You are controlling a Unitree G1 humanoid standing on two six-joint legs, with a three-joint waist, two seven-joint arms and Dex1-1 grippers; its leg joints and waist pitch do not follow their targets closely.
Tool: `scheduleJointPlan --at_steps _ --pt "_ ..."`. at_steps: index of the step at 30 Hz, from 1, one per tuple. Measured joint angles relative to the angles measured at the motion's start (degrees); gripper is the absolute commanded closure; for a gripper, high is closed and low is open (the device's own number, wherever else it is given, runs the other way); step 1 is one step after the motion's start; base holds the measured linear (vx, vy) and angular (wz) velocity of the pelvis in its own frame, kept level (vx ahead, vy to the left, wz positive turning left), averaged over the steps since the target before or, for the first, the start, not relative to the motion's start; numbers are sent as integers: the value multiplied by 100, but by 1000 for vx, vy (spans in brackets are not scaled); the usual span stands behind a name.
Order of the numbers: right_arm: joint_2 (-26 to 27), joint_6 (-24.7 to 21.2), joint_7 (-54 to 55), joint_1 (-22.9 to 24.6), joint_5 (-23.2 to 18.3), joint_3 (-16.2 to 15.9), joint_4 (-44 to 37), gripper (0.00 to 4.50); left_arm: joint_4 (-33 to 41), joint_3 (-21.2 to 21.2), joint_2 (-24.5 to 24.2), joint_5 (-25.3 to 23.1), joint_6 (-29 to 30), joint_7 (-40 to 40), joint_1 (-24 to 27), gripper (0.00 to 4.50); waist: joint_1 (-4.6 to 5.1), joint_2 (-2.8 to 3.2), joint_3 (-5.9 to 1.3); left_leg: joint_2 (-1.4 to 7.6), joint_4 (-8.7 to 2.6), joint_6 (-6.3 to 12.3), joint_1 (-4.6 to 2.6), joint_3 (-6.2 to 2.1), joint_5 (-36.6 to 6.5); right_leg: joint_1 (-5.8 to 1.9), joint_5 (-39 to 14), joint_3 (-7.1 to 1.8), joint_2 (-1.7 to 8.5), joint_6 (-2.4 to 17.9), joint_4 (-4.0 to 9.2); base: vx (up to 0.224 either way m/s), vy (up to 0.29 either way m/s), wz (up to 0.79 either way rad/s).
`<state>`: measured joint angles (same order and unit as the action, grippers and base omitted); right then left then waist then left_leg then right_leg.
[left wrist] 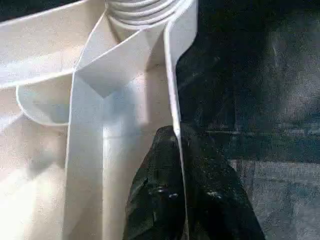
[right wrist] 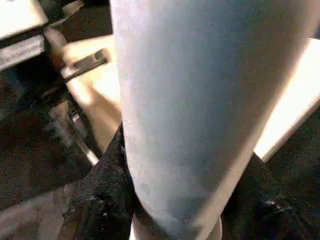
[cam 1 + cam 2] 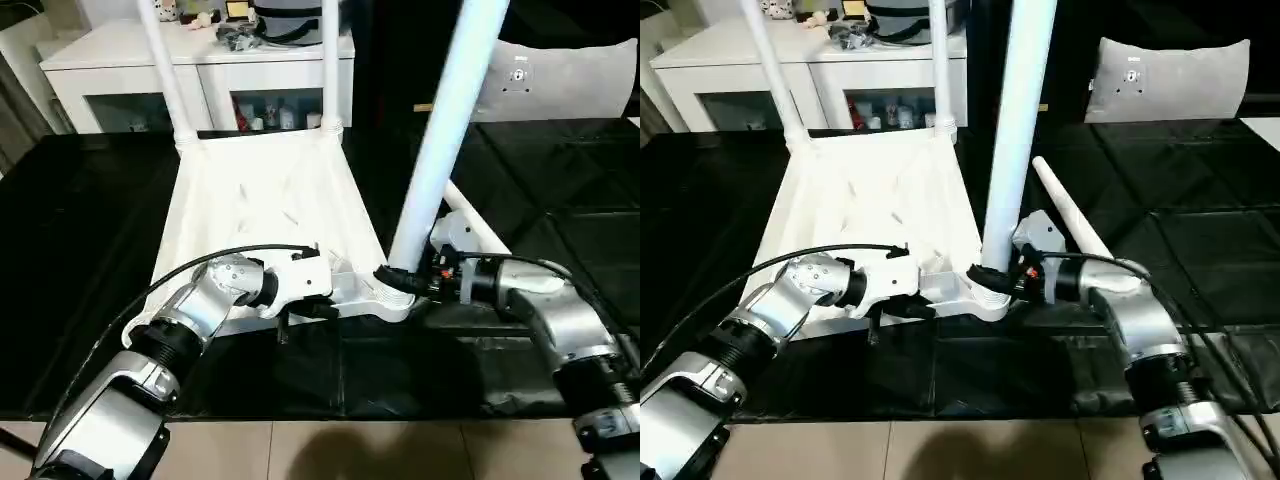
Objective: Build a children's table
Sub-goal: Insert table leg to table base
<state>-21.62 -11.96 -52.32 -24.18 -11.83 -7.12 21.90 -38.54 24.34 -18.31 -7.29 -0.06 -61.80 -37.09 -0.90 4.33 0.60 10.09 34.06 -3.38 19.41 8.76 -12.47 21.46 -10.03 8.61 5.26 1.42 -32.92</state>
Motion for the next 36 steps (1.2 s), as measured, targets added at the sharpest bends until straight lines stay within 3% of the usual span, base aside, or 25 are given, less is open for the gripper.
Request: scheduleJointPlan --at_steps 2,7,11,12,16,21,23,26,28,30,32,33,36 --pt "150 -249 380 111 -3 21 -224 263 259 -102 36 56 356 98 182 450 87 16 11 -2 -2 -16 -49 -7 -12 -51 -8 11 0 -4 19 0 0 0" --pt "554 -721 1326 154 34 200 -433 263 853 -322 354 87 1397 605 509 450 309 56 16 -12 -3 -20 -72 -61 -23 -93 -26 76 1 -33 162 0 0 0" --pt "938 -936 2281 -154 214 474 -25 263 1045 -387 866 0 2057 1257 534 450 519 84 71 -14 -6 20 -90 -104 -51 -215 -60 163 20 -86 297 -1 26 3" --pt "1024 -975 2555 -245 293 544 76 263 1116 -384 1011 -48 2209 1439 534 450 547 94 92 -22 -5 23 -105 -115 -53 -247 -80 158 21 -95 298 0 0 0" --pt "1218 -999 3000 -353 423 561 150 263 1400 -354 1065 -146 2433 1591 602 450 571 3 149 -39 -9 -11 -120 -149 -98 -255 -92 166 21 -100 296 0 0 0" --pt "1284 -911 3119 -367 476 548 146 263 1560 -249 938 -166 2417 1592 619 450 636 5 173 -64 -50 -8 -103 -201 -113 -249 -192 188 21 -111 296 0 0 0" --pt "1287 -712 3095 -353 469 558 139 263 1580 -248 869 -165 2317 1592 624 450 669 -1 184 -73 -50 -8 -57 -209 -113 -230 -192 176 21 -111 294 0 0 0" --pt "1310 -365 2921 -228 321 732 63 263 1592 -224 769 -158 2055 1588 632 450 676 -17 198 -86 -55 -8 8 -212 -113 -212 -192 147 22 -111 289 0 0 0" --pt "1310 -122 2675 -100 65 934 -15 263 1617 -199 684 -160 1781 1581 637 450 659 -13 198 -89 -55 -5 99 -209 -111 -133 -191 130 21 -108 282 0 0 0" --pt "1285 45 2332 42 -225 1118 -146 263 1617 -190 551 -157 1465 1525 639 450 575 -21 197 -89 -38 12 164 -170 -97 -46 -92 73 19 -51 240 0 0 0" --pt "1255 118 1992 183 -514 1231 -309 263 1634 -202 433 -151 1270 1464 635 450 500 -16 198 -88 -3 59 183 -129 -24 21 59 8 20 -45 149 0 0 0" --pt "1255 78 1829 229 -689 1280 -384 263 1675 -226 376 -113 1258 1384 637 406 463 -12 197 -83 -21 58 185 -115 -25 45 50 2 17 -40 143 0 0 0" --pt "1097 -151 1443 249 -1180 1554 -678 263 1901 -360 203 125 1291 1018 760 388 353 14 199 -65 -33 94 244 -77 0 150 4 -8 12 0 65 0 0 0"
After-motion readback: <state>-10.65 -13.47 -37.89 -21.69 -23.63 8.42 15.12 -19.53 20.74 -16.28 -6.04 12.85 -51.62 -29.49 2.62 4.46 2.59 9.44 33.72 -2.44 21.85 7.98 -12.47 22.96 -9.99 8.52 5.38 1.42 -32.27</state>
